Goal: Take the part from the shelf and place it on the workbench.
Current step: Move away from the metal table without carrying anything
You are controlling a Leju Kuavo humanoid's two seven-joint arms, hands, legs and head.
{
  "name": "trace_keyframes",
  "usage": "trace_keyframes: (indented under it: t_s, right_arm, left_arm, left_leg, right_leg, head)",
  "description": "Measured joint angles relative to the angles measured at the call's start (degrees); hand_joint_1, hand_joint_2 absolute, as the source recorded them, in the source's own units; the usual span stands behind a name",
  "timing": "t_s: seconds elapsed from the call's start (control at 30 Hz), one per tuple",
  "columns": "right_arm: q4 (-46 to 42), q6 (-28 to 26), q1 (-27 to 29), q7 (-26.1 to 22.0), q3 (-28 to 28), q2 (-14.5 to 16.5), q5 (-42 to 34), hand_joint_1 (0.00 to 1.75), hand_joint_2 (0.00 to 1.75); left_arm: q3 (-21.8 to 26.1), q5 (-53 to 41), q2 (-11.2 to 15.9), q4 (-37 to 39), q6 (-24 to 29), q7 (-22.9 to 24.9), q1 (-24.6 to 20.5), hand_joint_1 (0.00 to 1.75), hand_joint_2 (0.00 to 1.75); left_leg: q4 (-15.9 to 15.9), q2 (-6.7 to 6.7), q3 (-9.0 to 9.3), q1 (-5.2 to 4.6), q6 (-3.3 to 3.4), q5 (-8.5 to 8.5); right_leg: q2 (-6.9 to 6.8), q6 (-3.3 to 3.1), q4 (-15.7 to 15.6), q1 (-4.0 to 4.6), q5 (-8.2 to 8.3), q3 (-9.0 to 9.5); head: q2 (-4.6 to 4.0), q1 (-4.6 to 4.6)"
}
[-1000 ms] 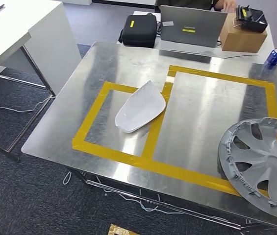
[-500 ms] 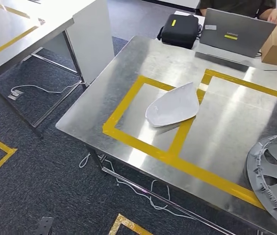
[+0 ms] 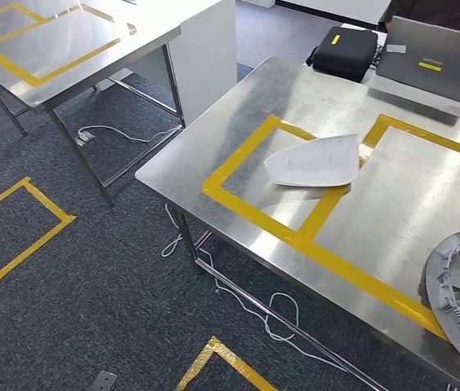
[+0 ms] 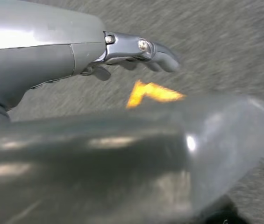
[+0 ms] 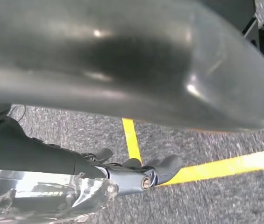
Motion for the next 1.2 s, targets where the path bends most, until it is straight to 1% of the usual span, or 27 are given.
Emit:
trace_keyframes:
  t_s: [0.03,0.07,0.1,0.13,0.17,0.23,0.3,0.33,0.4,0.43,0.47,0.53,0.57,0.6,0.63,0.67,0.73,0.8,0.83,0.9,0.93,0.97,1.0,1.07,1.1,1.17,1.2]
  right_arm:
    - [0.0,-0.1,0.1,0.0,0.0,0.0,-0.1,0.00,0.00]
    - [0.0,-0.1,0.2,0.0,0.0,-0.1,-0.2,0.00,0.00]
    - [0.0,-0.2,0.2,0.0,0.0,-0.2,-0.3,0.00,0.00]
    - [0.0,-0.3,0.2,-0.1,0.0,-0.2,-0.3,0.00,0.00]
    - [0.0,-0.3,0.2,-0.2,0.0,-0.3,-0.3,0.00,0.00]
    - [0.0,-0.3,0.1,-0.3,0.0,-0.3,-0.3,0.00,0.00]
    - [-0.1,-0.3,0.1,-0.3,0.0,-0.4,-0.3,0.00,0.00]
    - [-0.1,-0.4,0.0,-0.4,0.0,-0.5,-0.3,0.00,0.00]
    - [-0.1,-0.3,-0.1,-0.6,0.0,-0.4,-0.3,0.00,0.00]
    - [-0.1,-0.3,0.0,-0.7,0.0,-0.4,-0.3,0.00,0.00]
    - [-0.1,-0.2,0.2,-0.8,0.0,-0.4,-0.3,0.00,0.00]
    - [0.0,0.0,0.5,-0.9,0.0,-0.4,-0.1,0.00,0.00]
    - [0.0,0.1,0.6,-0.9,0.0,-0.4,0.0,0.00,0.00]
    - [0.0,0.2,0.5,-0.9,0.0,-0.4,0.0,0.00,0.00]
    - [0.0,0.2,0.4,-1.0,0.0,-0.4,0.1,0.00,0.00]
    - [0.0,0.3,0.3,-1.0,0.0,-0.4,0.1,0.00,0.00]
    - [-0.1,0.3,0.2,-1.0,0.0,-0.4,0.3,0.00,0.00]
    - [-0.1,0.3,0.1,-1.0,-0.1,-0.5,0.3,0.00,0.00]
    - [-0.1,0.3,0.0,-1.0,-0.1,-0.6,0.4,0.00,0.00]
    - [-0.1,0.4,0.0,-1.0,-0.1,-0.5,0.5,0.00,0.00]
    - [0.0,0.4,-0.1,-1.0,-0.1,-0.5,0.5,0.00,0.00]
    - [0.0,0.4,-0.1,-1.1,-0.1,-0.5,0.6,0.00,0.00]
    - [0.0,0.5,-0.1,-1.1,-0.1,-0.5,0.6,0.00,0.00]
    - [0.0,0.5,0.1,-1.1,-0.2,-0.5,0.6,0.00,0.00]
    - [0.0,0.5,0.2,-1.1,-0.2,-0.5,0.6,0.00,0.00]
    - [0.0,0.5,0.2,-1.1,-0.2,-0.5,0.6,0.00,0.00]
    - [0.0,0.5,0.2,-1.1,-0.2,-0.5,0.6,0.00,0.00]
  left_arm:
    - [-0.3,-0.3,0.0,0.0,0.1,0.1,-0.1,0.00,0.00]
    - [-0.5,-0.5,0.0,0.0,0.2,0.1,-0.2,0.00,0.00]
    - [-0.6,-0.6,0.0,0.0,0.4,0.1,-0.2,0.00,0.00]
    - [-0.7,-0.6,0.0,0.0,0.4,0.1,-0.2,0.00,0.00]
    - [-0.8,-0.6,0.0,0.0,0.5,0.1,-0.2,0.00,0.00]
    - [-0.8,-0.5,-0.2,0.0,0.5,0.2,-0.3,0.00,0.00]
    - [-0.9,-0.4,-0.3,0.0,0.5,0.2,-0.8,0.00,0.00]
    - [-0.9,-0.4,-0.3,0.0,0.3,0.2,-0.9,0.00,0.00]
    - [-1.0,-0.5,-0.2,0.1,-0.4,0.4,-0.6,0.00,0.00]
    - [-1.0,-0.7,0.0,0.2,-1.1,0.5,-0.2,0.00,0.00]
    - [-1.1,-1.0,0.1,0.2,-1.9,0.6,0.0,0.00,0.00]
    - [-1.3,-1.5,0.2,0.3,-4.1,0.8,0.0,0.00,0.00]
    - [-1.4,-1.7,0.2,0.3,-5.1,1.0,-0.1,0.00,0.00]
    - [-1.5,-1.9,0.1,0.3,-6.0,1.1,-0.1,0.00,0.00]
    - [-1.7,-2.1,0.1,0.3,-6.5,1.3,-0.1,0.00,0.00]
    - [-1.8,-2.3,0.0,0.3,-6.9,1.4,0.0,0.00,0.00]
    - [-1.9,-2.4,-0.1,0.3,-7.3,1.6,0.0,0.00,0.00]
    - [-1.9,-2.6,0.0,0.3,-7.8,1.7,0.0,0.00,0.00]
    - [-1.9,-2.8,0.0,0.3,-8.0,1.8,0.0,0.00,0.00]
    - [-1.9,-3.0,0.2,0.4,-8.4,2.0,0.2,0.00,0.00]
    - [-1.9,-3.1,0.3,0.4,-8.6,2.1,0.3,0.00,0.00]
    - [-1.9,-3.2,0.3,0.4,-8.7,2.3,0.5,0.00,0.00]
    - [-1.9,-3.3,0.3,0.4,-8.7,2.4,0.5,0.00,0.00]
    - [-2.0,-3.4,0.3,0.4,-8.9,2.3,0.3,0.00,0.00]
    - [-2.0,-3.5,0.2,0.4,-9.0,2.2,0.3,0.00,0.00]
    - [-2.1,-3.7,0.2,0.4,-9.1,1.7,0.3,0.00,0.00]
    - [-2.2,-4.0,0.3,0.4,-9.1,1.6,0.4,0.00,0.00]
  left_leg:
    - [4.3,1.02,-1.01,0.19,-0.23,-3.22]
    - [8.4,1.53,-1.69,0.45,-0.46,-5.14]
    - [11.3,1.80,-1.68,0.77,-0.71,-5.55]
    - [12.4,1.98,-0.78,1.11,-0.97,-4.68]
    - [11.3,2.29,1.19,1.44,-1.22,-3.21]
    - [3.7,4.54,8.32,1.96,-1.66,-1.81]
    - [-4.8,6.66,14.58,1.82,-1.30,-3.24]
    - [-7.1,6.83,15.79,1.52,-0.83,-3.84]
    - [-8.0,5.83,14.91,0.92,0.46,-3.61]
    - [-7.9,5.32,14.27,0.73,1.13,-3.03]
    - [-8.0,4.79,13.60,0.62,1.76,-2.35]
    - [-7.9,3.38,11.90,0.29,2.64,-0.83]
    - [-7.9,2.60,10.94,0.02,2.90,-0.04]
    - [-7.8,1.82,9.92,-0.28,3.09,0.76]
    - [-7.7,1.08,8.89,-0.55,3.20,1.52]
    - [-7.5,0.35,7.86,-0.75,3.25,2.26]
    - [-7.2,-1.18,6.02,-0.97,3.20,3.70]
    - [-7.0,-2.47,4.95,-1.08,2.96,5.08]
    - [-7.1,-3.04,4.68,-1.07,2.73,5.74]
    - [-7.2,-4.09,4.19,-1.02,2.16,6.78]
    - [-6.8,-3.73,3.69,-1.02,1.85,6.07]
    - [-5.5,-2.76,3.01,-1.00,1.50,4.15]
    - [-3.0,-1.29,2.11,-0.82,1.11,1.08]
    - [4.8,1.14,0.19,-0.09,0.09,-4.92]
    - [8.5,1.64,-0.38,0.41,-0.41,-5.82]
    - [11.2,2.09,0.60,1.44,-1.41,-3.19]
    - [9.5,2.57,2.56,1.93,-1.95,-1.34]
  right_leg:
    - [-1.04,-0.08,0.0,0.09,0.72,-0.80]
    - [-2.12,-0.02,0.0,0.13,1.42,-1.64]
    - [-3.22,0.09,0.1,0.15,2.11,-2.57]
    - [-4.22,0.26,0.1,0.13,2.75,-3.47]
    - [-5.09,0.50,0.1,0.08,3.35,-4.29]
    - [-6.48,1.20,0.2,0.11,4.35,-5.35]
    - [-7.82,2.09,0.4,0.09,5.33,-5.95]
    - [-8.49,2.50,0.5,-0.06,5.86,-6.24]
    - [-9.13,3.33,0.6,-0.67,6.46,-6.77]
    - [-8.14,3.58,1.3,-0.93,5.38,-7.18]
    - [-6.57,3.72,3.1,-1.07,3.23,-7.78]
    - [-3.02,3.51,10.0,-0.80,-2.87,-9.61]
    - [-2.18,3.22,13.8,-0.48,-4.99,-10.34]
    - [-1.78,2.82,16.5,-0.08,-5.75,-10.52]
    - [-1.58,2.31,17.3,0.37,-5.10,-9.79]
    - [-1.32,1.70,16.0,0.87,-3.50,-8.03]
    - [0.54,0.39,8.4,1.70,-1.10,-2.12]
    - [2.73,-0.29,0.6,1.92,-1.60,2.81]
    - [3.17,-0.46,-1.2,1.95,-2.14,3.73]
    - [1.96,-0.70,-1.7,1.86,-1.40,3.17]
    - [1.22,-1.04,-1.8,1.73,-0.79,2.65]
    - [0.42,-1.29,-2.0,1.55,-0.04,2.03]
    - [-0.43,-1.42,-2.1,1.43,0.72,1.34]
    - [-2.20,-1.29,-2.1,1.41,2.05,-0.17]
    - [-3.16,-1.06,-2.1,1.36,2.61,-0.98]
    - [-4.92,-0.43,-1.8,1.11,3.55,-2.63]
    - [-5.74,-0.04,-1.6,0.90,3.96,-3.41]
  head:
    - [0.00,-0.18]
    - [0.00,-0.18]
    - [0.00,-0.21]
    - [0.00,-0.21]
    - [0.00,-0.23]
    - [0.00,-0.29]
    - [0.00,-0.33]
    - [0.00,-0.32]
    - [0.00,-0.23]
    - [0.00,-0.18]
    - [0.00,-0.14]
    - [0.00,0.00]
    - [0.00,0.06]
    - [0.00,0.08]
    - [0.00,0.07]
    - [0.00,0.05]
    - [0.00,0.05]
    - [0.00,0.03]
    - [0.01,0.13]
    - [-0.01,0.38]
    - [-0.01,0.33]
    - [-0.02,0.03]
    - [-0.02,-0.21]
    - [-0.01,-0.59]
    - [-0.01,-0.57]
    - [-0.02,-0.59]
    - [-0.02,-0.61]
